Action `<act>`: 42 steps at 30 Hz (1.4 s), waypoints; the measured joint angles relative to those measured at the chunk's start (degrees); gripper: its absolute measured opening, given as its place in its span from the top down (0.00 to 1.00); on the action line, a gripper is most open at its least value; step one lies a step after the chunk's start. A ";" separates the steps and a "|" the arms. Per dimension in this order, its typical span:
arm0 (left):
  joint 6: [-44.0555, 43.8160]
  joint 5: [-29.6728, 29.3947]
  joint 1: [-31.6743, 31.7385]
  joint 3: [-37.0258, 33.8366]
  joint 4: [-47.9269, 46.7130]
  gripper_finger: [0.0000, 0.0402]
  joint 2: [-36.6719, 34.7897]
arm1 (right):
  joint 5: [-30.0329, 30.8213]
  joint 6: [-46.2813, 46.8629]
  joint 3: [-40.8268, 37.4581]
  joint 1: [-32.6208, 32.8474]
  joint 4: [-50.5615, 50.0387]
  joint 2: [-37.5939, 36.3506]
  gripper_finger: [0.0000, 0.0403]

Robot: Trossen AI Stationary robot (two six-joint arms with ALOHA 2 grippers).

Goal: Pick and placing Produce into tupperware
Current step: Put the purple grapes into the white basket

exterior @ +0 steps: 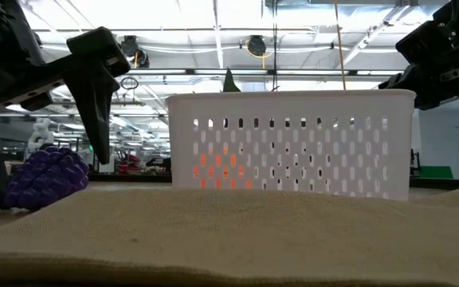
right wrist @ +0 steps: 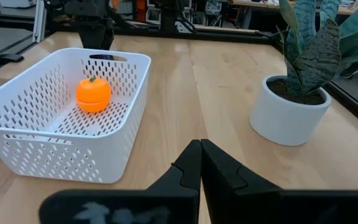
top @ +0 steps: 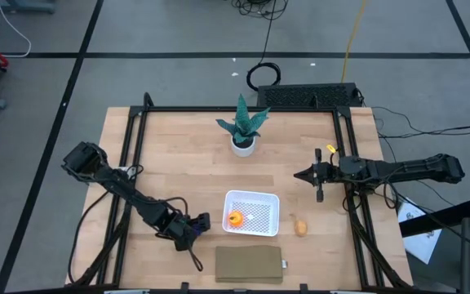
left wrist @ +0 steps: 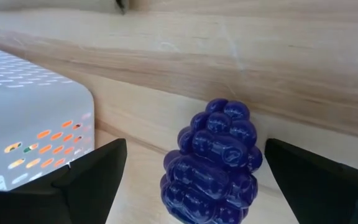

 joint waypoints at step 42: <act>-9.06 -2.19 0.70 -0.02 1.82 0.60 0.08 | 0.04 -1.50 -7.14 -0.02 13.37 -0.10 1.00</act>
